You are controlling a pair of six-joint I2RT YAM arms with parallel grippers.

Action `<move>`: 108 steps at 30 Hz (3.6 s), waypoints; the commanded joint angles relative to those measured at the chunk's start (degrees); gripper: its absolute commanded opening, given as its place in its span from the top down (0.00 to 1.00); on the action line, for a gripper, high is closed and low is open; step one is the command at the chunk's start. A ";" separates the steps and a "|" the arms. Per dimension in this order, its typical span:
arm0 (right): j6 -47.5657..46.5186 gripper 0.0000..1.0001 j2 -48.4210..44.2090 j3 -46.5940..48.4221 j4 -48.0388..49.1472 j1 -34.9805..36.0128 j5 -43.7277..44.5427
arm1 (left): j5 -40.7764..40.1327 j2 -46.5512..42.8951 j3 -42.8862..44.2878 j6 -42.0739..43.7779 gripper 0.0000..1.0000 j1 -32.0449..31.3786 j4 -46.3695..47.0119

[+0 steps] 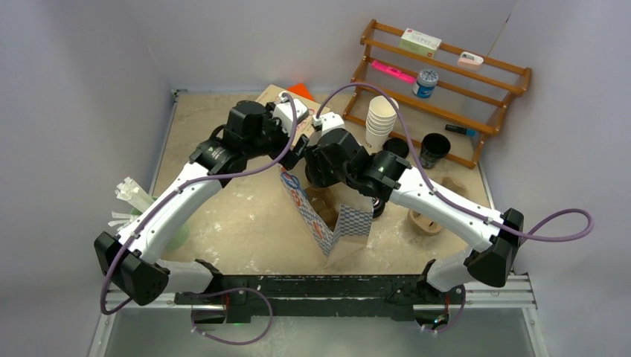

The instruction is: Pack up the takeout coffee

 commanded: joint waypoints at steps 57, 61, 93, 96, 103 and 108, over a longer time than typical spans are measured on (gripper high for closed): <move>-8.97 0.64 -13.58 -16.31 16.51 17.68 18.74 | 16.21 -15.02 -0.38 -11.65 1.00 5.74 -1.30; -11.60 0.64 -14.77 -17.83 22.86 17.63 19.40 | 16.80 -13.23 1.67 -14.50 1.00 5.74 -2.04; -0.13 0.66 -7.41 -12.33 9.65 12.58 12.79 | 27.92 -1.33 10.26 -32.99 1.00 5.74 -15.59; 0.48 0.66 -9.60 -15.46 8.34 12.58 12.44 | 27.09 -2.75 9.01 -34.34 1.00 5.74 -14.45; -1.72 0.66 -10.49 -20.85 11.29 12.60 12.60 | 27.23 -2.61 9.19 -33.22 1.00 5.76 -14.86; -2.05 0.66 -8.90 -22.22 13.38 12.59 13.22 | 27.02 -0.84 11.12 -30.50 1.00 5.74 -17.06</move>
